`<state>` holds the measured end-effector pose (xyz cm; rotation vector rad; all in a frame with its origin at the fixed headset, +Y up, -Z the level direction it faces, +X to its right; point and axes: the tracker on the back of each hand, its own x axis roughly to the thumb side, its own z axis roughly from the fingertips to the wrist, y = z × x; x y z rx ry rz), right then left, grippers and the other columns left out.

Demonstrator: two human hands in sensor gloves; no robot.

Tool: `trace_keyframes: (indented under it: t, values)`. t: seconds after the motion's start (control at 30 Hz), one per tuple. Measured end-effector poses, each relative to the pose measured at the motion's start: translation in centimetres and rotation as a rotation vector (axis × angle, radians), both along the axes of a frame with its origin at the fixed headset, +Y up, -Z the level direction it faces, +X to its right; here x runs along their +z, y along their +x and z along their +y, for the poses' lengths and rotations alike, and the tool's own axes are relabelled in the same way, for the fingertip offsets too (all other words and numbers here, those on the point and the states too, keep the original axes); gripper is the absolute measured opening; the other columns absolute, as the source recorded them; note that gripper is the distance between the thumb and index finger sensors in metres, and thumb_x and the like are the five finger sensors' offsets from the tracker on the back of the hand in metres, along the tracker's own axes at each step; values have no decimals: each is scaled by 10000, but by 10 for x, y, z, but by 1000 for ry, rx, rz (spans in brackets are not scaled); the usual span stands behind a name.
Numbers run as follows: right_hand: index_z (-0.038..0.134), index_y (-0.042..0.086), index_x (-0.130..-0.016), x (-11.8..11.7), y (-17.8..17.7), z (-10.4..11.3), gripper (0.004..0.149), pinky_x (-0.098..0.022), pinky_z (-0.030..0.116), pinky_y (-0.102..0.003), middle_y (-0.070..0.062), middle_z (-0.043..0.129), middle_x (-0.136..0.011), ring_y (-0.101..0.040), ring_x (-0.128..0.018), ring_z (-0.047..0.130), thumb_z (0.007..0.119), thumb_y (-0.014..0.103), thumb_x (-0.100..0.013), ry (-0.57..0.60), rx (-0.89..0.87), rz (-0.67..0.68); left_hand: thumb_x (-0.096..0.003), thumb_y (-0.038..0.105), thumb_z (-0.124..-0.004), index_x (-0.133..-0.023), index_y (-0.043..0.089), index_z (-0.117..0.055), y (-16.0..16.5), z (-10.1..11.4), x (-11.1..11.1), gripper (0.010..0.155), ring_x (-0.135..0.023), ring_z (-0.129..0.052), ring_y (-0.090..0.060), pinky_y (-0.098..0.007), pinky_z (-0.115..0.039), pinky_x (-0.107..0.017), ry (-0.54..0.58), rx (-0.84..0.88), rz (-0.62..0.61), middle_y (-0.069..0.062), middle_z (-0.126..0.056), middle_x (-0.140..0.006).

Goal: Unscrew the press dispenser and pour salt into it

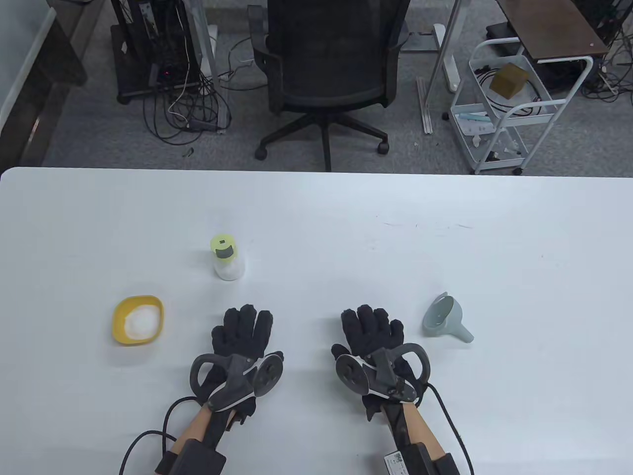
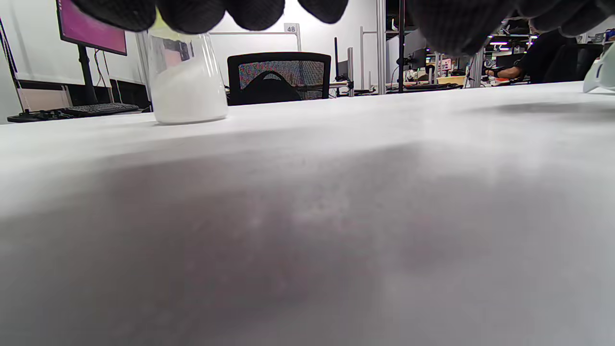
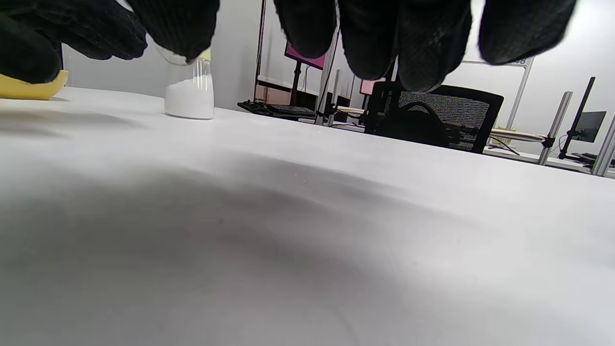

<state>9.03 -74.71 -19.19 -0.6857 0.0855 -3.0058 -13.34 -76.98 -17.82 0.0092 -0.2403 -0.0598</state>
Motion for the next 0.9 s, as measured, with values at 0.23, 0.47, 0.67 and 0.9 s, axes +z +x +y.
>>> trace_keyframes:
  t: [0.23, 0.47, 0.67, 0.9]
  values:
    - [453, -45, -1158, 0, 0, 0, 733, -612, 559, -789, -395, 529, -1120, -645, -937, 610, 607, 459, -648, -10, -12, 4, -534, 590, -713, -1235, 49, -368, -1, 2, -1, 950, -1045, -553, -689, -762, -589, -666, 2, 16, 9, -383, -443, -1231]
    - [447, -43, -1159, 0, 0, 0, 738, -612, 553, -794, -395, 524, -1122, -647, -940, 605, 608, 462, -647, -20, 5, 9, -531, 593, -716, -1232, 44, -381, -5, 5, -2, 951, -1045, -568, -677, -757, -596, -666, 4, 52, 18, -387, -453, -1226]
    - [443, -44, -1161, 0, 0, 0, 742, -612, 551, -795, -395, 524, -1124, -645, -944, 603, 609, 464, -645, -16, 8, 13, -531, 595, -714, -1231, 43, -387, -4, 5, -2, 949, -1044, -576, -673, -756, -600, -665, 3, 46, 13, -390, -460, -1224]
    - [444, -40, -1162, -1, 1, 0, 738, -613, 553, -795, -392, 525, -1125, -643, -944, 606, 607, 462, -646, -20, 16, 6, -530, 606, -710, -1238, 22, -338, -7, 12, -4, 990, -1044, -583, -672, -746, -608, -671, -16, 118, 28, -401, -445, -1225]
